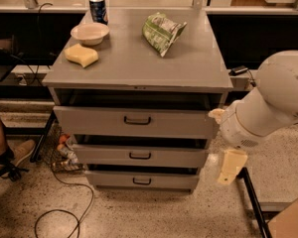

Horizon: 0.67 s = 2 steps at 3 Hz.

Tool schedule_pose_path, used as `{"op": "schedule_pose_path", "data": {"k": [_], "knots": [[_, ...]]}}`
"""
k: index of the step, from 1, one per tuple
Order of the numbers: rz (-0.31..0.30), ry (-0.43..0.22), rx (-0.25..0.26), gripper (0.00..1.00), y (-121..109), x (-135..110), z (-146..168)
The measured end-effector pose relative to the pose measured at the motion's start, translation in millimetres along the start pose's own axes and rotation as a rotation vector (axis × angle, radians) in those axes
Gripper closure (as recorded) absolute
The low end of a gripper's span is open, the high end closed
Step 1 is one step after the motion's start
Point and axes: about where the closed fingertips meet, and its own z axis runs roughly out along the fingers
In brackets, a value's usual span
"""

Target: Open top drawer

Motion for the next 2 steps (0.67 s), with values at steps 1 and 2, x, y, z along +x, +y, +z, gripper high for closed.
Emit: {"op": "schedule_pose_path", "data": {"k": [1,2], "knots": [[-0.079,-0.034,0.051,0.00,-29,-25,36],[-0.134,-0.074,0.081,0.00,-58,-49,67]]}}
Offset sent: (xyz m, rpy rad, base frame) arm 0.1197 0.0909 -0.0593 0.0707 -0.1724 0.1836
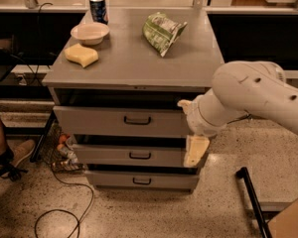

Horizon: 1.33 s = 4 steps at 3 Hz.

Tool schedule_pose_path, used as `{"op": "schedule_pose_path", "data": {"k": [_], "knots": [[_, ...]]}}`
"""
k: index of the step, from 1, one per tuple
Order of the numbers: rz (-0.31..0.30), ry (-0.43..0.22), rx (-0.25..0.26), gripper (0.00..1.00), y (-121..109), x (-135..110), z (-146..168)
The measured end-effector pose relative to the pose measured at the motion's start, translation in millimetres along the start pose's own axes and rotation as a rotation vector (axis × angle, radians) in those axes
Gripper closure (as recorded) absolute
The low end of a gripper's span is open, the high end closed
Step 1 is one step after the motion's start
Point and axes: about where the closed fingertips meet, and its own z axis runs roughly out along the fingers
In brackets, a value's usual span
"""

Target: Open top drawer

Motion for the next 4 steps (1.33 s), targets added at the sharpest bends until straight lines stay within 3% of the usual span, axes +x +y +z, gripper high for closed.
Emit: {"op": "schedule_pose_path", "data": {"k": [2,4], "knots": [[0.016,-0.055,0.013,0.00,-53,-12,58],[0.098,-0.020,0.007,0.00,-83,5,107]]}}
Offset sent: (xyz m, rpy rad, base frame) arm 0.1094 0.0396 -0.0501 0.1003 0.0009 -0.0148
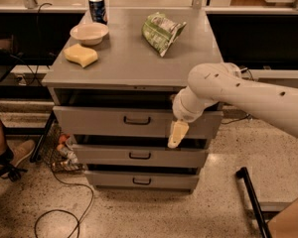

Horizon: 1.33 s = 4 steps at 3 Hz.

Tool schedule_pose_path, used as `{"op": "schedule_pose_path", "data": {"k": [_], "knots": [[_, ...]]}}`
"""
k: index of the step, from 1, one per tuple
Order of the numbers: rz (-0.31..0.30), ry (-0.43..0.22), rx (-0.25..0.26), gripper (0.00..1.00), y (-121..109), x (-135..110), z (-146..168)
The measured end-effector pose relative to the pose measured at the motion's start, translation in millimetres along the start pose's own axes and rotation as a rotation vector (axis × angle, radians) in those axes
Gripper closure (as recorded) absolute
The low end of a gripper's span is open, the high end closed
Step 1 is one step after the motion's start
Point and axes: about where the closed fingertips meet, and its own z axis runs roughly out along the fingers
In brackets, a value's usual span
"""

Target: Open top drawer

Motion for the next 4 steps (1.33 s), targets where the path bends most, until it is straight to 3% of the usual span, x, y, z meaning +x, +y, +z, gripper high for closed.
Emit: {"op": "schedule_pose_path", "data": {"k": [2,4], "knots": [[-0.005,0.024,0.001,0.00,1,2,4],[0.033,0.099,0.049,0.00,-3,45,2]]}}
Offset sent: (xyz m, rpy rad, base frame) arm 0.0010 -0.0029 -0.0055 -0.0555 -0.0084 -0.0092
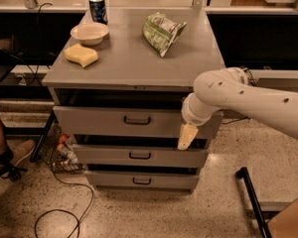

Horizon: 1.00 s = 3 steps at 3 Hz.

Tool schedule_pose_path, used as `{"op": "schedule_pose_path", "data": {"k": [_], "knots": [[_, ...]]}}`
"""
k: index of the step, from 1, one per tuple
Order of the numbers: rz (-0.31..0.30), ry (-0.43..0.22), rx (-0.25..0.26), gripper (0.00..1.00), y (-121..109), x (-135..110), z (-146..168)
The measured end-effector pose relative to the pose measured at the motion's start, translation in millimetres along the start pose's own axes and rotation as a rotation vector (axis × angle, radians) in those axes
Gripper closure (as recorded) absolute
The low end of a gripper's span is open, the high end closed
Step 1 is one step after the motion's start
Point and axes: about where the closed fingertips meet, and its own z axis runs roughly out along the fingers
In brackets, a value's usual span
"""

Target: Open top drawer

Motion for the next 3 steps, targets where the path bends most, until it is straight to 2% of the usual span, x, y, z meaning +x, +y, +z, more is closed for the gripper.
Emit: {"op": "schedule_pose_path", "data": {"k": [1,2,3], "knots": [[0.022,0.015,-0.011,0.19,1,17,3],[0.045,0.020,-0.048,0.42,13,30,5],[0.058,0.029,-0.061,0.66,21,35,0]]}}
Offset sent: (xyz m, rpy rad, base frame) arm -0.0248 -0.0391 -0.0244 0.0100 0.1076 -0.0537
